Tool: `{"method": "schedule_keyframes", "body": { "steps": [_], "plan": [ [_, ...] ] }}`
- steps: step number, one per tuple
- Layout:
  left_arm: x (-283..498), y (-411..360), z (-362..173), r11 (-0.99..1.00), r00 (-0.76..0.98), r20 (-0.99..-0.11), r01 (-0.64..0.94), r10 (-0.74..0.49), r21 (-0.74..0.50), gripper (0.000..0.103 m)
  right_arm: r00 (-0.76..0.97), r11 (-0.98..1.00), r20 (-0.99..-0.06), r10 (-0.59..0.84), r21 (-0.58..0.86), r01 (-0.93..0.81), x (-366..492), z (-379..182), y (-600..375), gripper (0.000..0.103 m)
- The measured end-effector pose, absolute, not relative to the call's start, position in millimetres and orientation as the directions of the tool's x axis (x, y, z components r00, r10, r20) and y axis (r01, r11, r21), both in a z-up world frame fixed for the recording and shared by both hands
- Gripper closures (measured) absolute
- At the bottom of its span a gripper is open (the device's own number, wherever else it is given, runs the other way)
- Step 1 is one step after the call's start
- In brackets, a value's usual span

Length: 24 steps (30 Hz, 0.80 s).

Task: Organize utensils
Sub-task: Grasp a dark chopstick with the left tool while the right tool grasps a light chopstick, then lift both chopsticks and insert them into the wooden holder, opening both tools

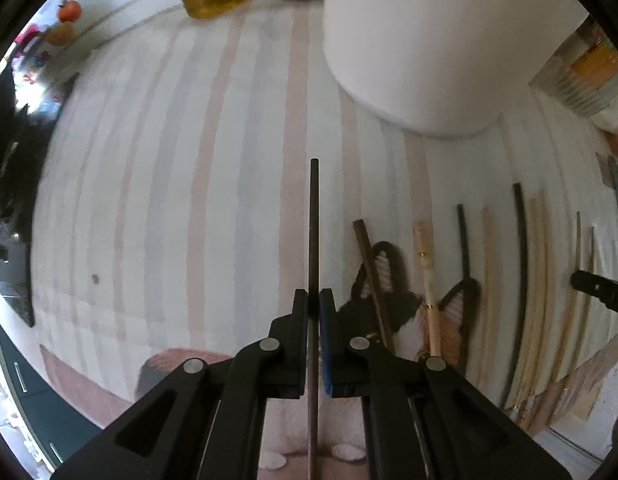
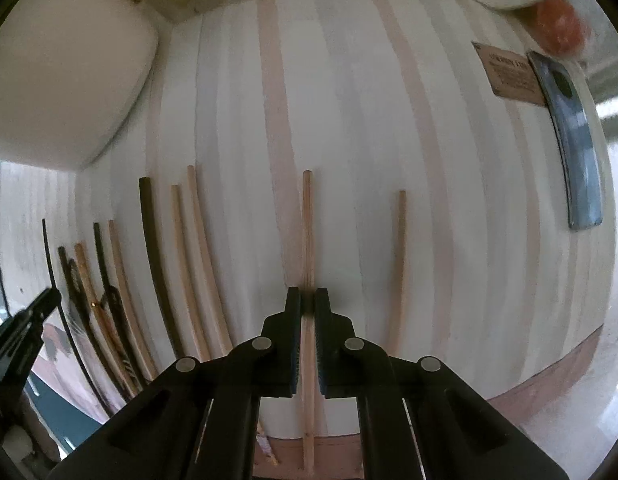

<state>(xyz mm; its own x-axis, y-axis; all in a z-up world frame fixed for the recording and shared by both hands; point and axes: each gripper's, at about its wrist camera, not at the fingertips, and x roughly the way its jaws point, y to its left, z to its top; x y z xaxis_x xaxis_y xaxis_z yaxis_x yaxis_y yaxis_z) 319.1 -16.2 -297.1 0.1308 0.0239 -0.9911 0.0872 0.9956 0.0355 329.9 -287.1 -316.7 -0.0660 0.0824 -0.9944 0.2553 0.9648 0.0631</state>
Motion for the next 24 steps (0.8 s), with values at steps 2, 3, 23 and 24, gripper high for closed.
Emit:
{"method": "schedule_keyframes", "body": {
  "steps": [2, 3, 23, 24],
  "plan": [
    [318, -15, -284, 0.997, 0.156, -0.988, 0.079, 0.013, 0.026, 0.1, -0.037, 0.961, -0.994, 0.102, 0.089, 0.264, 329, -310, -295, 0.097],
    [318, -16, -276, 0.996, 0.173, -0.985, 0.079, 0.015, 0.029, 0.1, -0.019, 0.959, -0.994, 0.11, 0.101, 0.266, 329, -305, -300, 0.097],
    [301, -29, -180, 0.992, 0.391, -0.92, 0.127, -0.031, 0.02, 0.1, 0.354, 0.972, -0.931, 0.09, 0.159, 0.172, 307, -192, -298, 0.097],
    [301, -28, -177, 0.992, 0.398, -0.917, 0.125, -0.032, 0.02, 0.1, 0.369, 0.972, -0.925, 0.09, 0.162, 0.168, 309, -185, -300, 0.097]
  ]
}}
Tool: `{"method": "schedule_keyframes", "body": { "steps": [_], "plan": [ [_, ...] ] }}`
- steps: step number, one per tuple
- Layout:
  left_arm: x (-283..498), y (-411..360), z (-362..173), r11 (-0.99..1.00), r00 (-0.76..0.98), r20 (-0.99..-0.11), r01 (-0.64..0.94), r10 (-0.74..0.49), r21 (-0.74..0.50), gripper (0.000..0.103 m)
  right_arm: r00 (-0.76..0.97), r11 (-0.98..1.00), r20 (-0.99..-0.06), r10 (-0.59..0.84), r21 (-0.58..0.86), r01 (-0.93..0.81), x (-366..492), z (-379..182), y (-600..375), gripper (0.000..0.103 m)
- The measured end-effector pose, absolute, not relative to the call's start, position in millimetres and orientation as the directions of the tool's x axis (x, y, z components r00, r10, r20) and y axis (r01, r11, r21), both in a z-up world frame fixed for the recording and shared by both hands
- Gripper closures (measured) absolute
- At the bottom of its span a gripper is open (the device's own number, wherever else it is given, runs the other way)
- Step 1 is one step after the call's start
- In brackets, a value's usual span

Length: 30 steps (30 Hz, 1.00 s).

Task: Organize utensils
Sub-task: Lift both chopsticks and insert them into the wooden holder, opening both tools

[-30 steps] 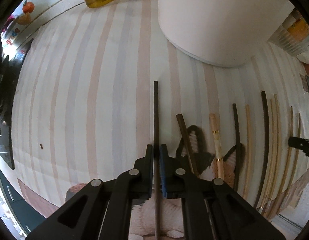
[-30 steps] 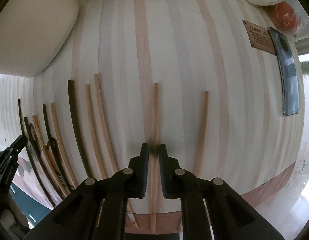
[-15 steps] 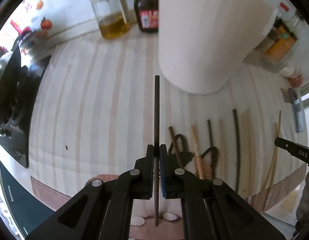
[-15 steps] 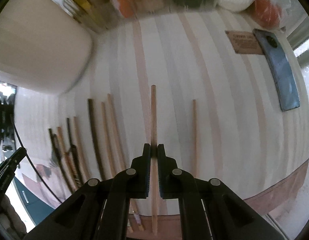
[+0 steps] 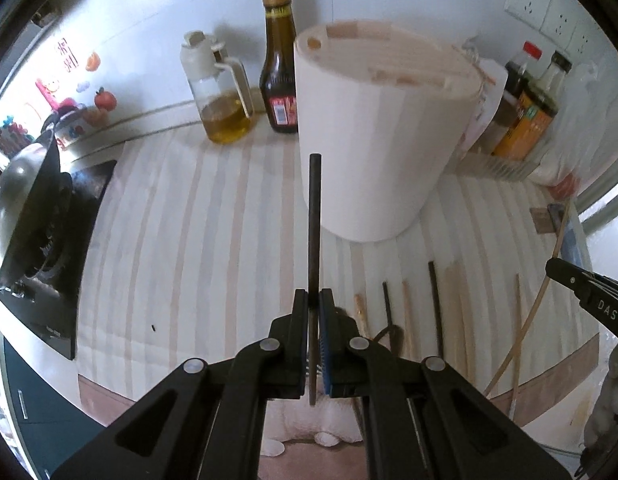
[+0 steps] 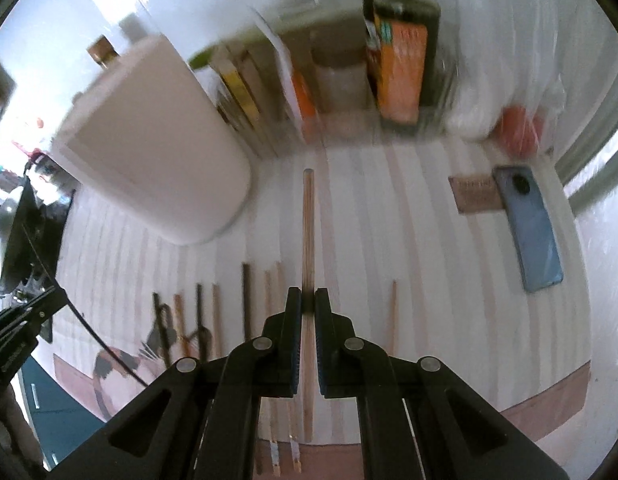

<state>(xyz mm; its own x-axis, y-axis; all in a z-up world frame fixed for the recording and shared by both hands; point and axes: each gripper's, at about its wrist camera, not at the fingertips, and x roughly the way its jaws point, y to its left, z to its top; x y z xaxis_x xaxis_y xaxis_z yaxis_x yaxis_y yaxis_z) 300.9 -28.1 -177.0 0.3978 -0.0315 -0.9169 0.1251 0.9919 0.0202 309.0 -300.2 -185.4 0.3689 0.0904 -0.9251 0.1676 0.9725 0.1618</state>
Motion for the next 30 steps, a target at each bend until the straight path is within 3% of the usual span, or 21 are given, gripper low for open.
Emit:
{"method": "schedule_keyframes", "body": {
  "steps": [11, 24, 30],
  "plan": [
    [303, -18, -111, 0.998, 0.531, -0.845, 0.067, -0.052, -0.02, 0.1, 0.513, 0.97, -0.85, 0.119, 0.209, 0.123, 303, -129, -278, 0.097],
    [331, -1, 9, 0.993, 0.711, -0.694, 0.057, -0.11, -0.099, 0.101, 0.701, 0.965, -0.685, 0.2, 0.26, -0.021, 355, 3, -244, 0.097],
    [370, -4, 28, 0.984, 0.711, -0.681, 0.104, -0.173, -0.141, 0.101, 0.762, 0.971, -0.622, 0.179, 0.236, -0.035, 394, 48, -227, 0.097]
  ]
}}
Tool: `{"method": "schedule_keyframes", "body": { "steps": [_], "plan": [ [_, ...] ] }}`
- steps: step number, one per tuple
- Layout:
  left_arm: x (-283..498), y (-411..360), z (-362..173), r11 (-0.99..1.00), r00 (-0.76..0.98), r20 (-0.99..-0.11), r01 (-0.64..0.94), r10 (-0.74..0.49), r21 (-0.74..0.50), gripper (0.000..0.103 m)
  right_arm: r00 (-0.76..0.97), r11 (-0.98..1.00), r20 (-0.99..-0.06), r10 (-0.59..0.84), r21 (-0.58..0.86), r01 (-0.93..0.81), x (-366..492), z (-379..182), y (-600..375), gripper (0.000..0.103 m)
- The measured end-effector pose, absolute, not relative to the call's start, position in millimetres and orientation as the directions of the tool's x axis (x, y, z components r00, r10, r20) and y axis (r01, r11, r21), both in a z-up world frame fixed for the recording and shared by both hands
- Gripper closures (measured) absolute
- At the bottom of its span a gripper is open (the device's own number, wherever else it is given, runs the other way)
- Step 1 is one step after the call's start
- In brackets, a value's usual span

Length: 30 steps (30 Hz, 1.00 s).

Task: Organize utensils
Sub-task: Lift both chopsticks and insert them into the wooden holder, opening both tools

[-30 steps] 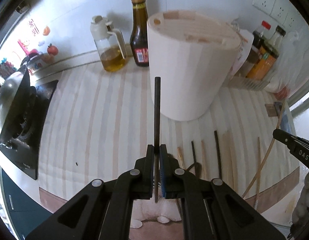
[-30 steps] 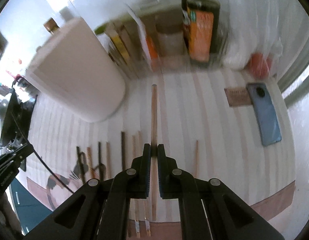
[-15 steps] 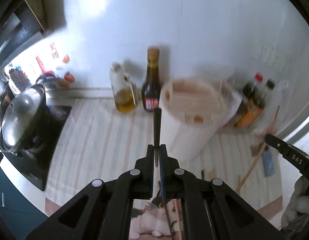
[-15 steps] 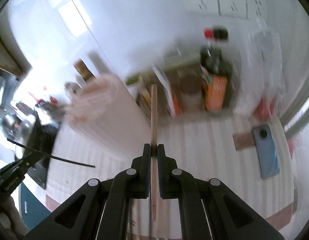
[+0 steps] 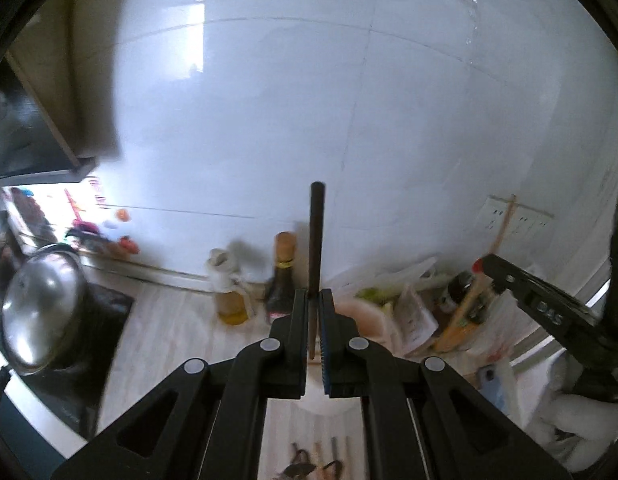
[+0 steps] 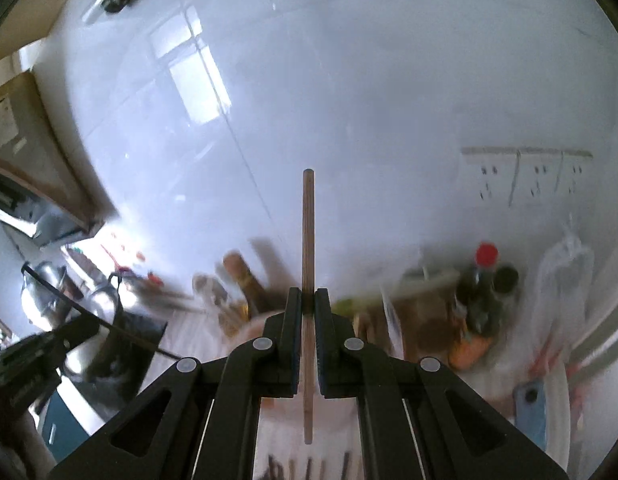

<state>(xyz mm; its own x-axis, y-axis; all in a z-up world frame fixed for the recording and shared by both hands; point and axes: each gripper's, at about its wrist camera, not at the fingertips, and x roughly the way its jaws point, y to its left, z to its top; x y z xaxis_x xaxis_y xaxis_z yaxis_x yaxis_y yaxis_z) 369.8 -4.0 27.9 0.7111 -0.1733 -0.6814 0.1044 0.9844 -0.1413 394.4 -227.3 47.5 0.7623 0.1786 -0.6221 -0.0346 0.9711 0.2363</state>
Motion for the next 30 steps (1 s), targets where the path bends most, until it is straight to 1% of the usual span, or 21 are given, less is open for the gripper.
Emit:
{"method": "schedule_keyframes", "body": {
  "steps": [2, 6, 9, 16, 20, 24, 27, 28, 29, 30],
  "plan": [
    [386, -10, 28, 0.984, 0.71, -0.681, 0.123, -0.18, -0.133, 0.101, 0.77, 0.966, -0.611, 0.181, 0.259, -0.022, 413, 53, -227, 0.097],
    [415, -23, 19, 0.98, 0.691, -0.695, 0.148, -0.198, -0.132, 0.101, 0.781, 0.965, -0.603, 0.161, 0.261, 0.002, 444, 49, -226, 0.097],
    [433, -29, 9, 0.977, 0.67, -0.712, 0.162, -0.21, -0.136, 0.101, 0.785, 0.964, -0.601, 0.15, 0.264, 0.017, 465, 40, -221, 0.097],
    [463, -38, -18, 0.98, 0.629, -0.754, 0.169, -0.19, -0.106, 0.101, 0.8, 0.968, -0.587, 0.126, 0.251, 0.031, 497, 14, -213, 0.097],
    [474, -35, -44, 0.979, 0.579, -0.791, 0.16, -0.198, -0.127, 0.1, 0.802, 0.972, -0.583, 0.13, 0.236, 0.014, 503, -3, -209, 0.097],
    [480, -33, -56, 0.973, 0.55, -0.804, 0.167, -0.226, -0.16, 0.099, 0.781, 0.97, -0.603, 0.162, 0.241, -0.015, 509, -23, -206, 0.097],
    [480, -29, -56, 0.97, 0.541, -0.805, 0.149, -0.244, -0.194, 0.095, 0.746, 0.963, -0.632, 0.209, 0.265, -0.045, 511, -35, -205, 0.096],
    [479, -27, -55, 0.968, 0.541, -0.802, 0.146, -0.251, -0.204, 0.091, 0.727, 0.957, -0.646, 0.235, 0.284, -0.057, 511, -38, -205, 0.095],
    [477, -24, -52, 0.97, 0.555, -0.795, 0.137, -0.244, -0.202, 0.083, 0.714, 0.953, -0.653, 0.251, 0.296, -0.064, 510, -40, -206, 0.094],
    [475, -23, -49, 0.973, 0.568, -0.79, 0.129, -0.23, -0.191, 0.074, 0.708, 0.951, -0.657, 0.261, 0.301, -0.071, 508, -40, -206, 0.088]
  ]
}}
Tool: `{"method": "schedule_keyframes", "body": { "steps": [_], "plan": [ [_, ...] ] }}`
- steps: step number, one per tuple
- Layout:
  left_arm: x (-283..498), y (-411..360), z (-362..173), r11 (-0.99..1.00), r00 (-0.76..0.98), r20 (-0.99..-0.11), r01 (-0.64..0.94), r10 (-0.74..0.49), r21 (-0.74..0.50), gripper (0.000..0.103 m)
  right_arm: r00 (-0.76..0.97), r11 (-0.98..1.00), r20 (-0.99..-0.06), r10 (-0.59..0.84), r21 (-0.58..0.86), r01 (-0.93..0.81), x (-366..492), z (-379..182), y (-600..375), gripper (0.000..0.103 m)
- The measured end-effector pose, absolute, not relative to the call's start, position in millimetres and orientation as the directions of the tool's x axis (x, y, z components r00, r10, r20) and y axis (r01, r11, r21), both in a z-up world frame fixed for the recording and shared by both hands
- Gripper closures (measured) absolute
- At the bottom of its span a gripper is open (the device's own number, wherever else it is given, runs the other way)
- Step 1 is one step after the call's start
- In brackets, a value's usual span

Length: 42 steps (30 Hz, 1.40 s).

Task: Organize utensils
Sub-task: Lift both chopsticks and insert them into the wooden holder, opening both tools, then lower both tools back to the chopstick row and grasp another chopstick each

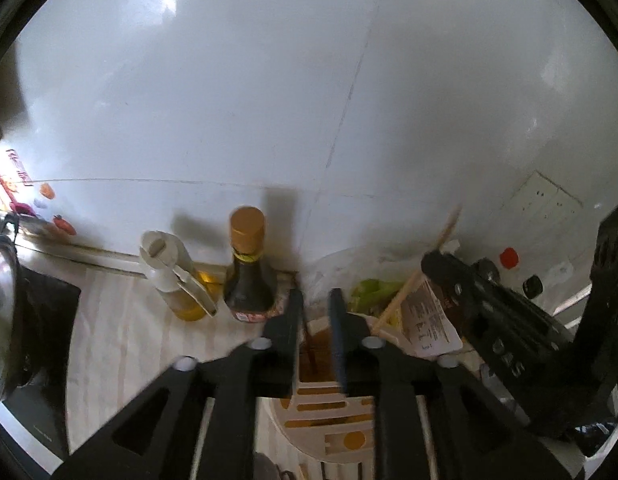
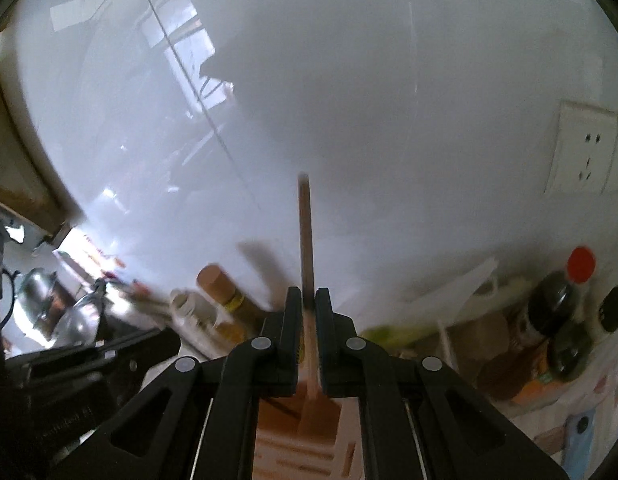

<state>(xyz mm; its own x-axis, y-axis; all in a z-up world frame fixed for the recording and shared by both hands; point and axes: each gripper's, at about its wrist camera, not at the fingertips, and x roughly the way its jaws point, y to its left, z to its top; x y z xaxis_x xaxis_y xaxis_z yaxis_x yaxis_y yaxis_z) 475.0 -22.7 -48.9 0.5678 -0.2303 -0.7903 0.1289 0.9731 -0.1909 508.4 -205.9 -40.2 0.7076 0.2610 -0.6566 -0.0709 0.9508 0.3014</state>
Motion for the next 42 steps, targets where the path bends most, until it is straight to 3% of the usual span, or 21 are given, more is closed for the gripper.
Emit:
{"method": "schedule_keyframes", "body": {
  "steps": [1, 2, 5, 6, 8, 11, 13, 15, 24, 31, 36, 39, 41, 42],
  "plan": [
    [475, -22, -47, 0.976, 0.574, -0.789, 0.123, -0.219, -0.182, 0.049, 0.706, 0.95, -0.657, 0.265, 0.304, -0.074, 505, -40, -207, 0.076],
    [472, -19, -44, 0.978, 0.588, -0.782, 0.113, -0.206, -0.173, 0.032, 0.704, 0.95, -0.659, 0.264, 0.303, -0.073, 502, -38, -209, 0.072],
    [462, -15, -39, 0.988, 0.632, -0.759, 0.089, -0.154, -0.126, 0.022, 0.705, 0.953, -0.664, 0.25, 0.297, -0.059, 490, -35, -214, 0.067],
    [461, -13, -40, 0.99, 0.638, -0.757, 0.083, -0.144, -0.118, 0.018, 0.706, 0.954, -0.663, 0.247, 0.294, -0.057, 486, -34, -216, 0.061],
    [454, -9, -42, 0.993, 0.653, -0.749, 0.067, -0.115, -0.094, 0.001, 0.711, 0.959, -0.667, 0.223, 0.282, -0.036, 476, -31, -221, 0.052],
    [442, -5, -49, 0.998, 0.669, -0.741, 0.044, -0.06, -0.042, 0.0, 0.72, 0.979, -0.68, 0.142, 0.205, 0.0, 457, -30, -223, 0.028],
    [434, -2, -55, 1.0, 0.675, -0.738, 0.022, -0.026, -0.015, 0.0, 0.716, 0.988, -0.693, 0.086, 0.152, 0.028, 445, -32, -222, 0.007],
    [426, 0, -61, 1.0, 0.677, -0.736, 0.009, -0.003, 0.004, 0.0, 0.704, 0.99, -0.708, 0.057, 0.129, 0.049, 434, -37, -222, 0.002],
    [382, 5, -64, 1.0, 0.686, -0.727, -0.006, 0.023, 0.026, 0.0, 0.711, 0.998, -0.703, -0.035, 0.018, 0.067, 390, -40, -210, 0.0],
    [345, 11, -55, 1.0, 0.683, -0.73, 0.005, 0.004, 0.01, 0.0, 0.717, 0.996, -0.697, 0.017, 0.073, 0.048, 345, -25, -213, 0.0],
    [322, 6, -95, 0.998, 0.624, -0.78, 0.003, 0.049, 0.065, 0.0, 0.655, 0.992, -0.755, 0.012, 0.089, 0.085, 323, -52, -225, 0.0],
    [315, 1, -148, 0.998, 0.508, -0.86, 0.017, 0.05, 0.068, 0.0, 0.583, 0.99, -0.812, 0.02, 0.1, 0.104, 316, -85, -235, 0.0],
    [310, -5, -185, 0.997, 0.428, -0.903, 0.038, 0.041, 0.063, 0.002, 0.509, 0.985, -0.859, 0.049, 0.125, 0.117, 316, -117, -243, 0.01],
    [308, -7, -196, 0.997, 0.4, -0.916, 0.044, 0.038, 0.06, 0.002, 0.464, 0.982, -0.883, 0.068, 0.14, 0.123, 316, -136, -246, 0.026]
  ]
}}
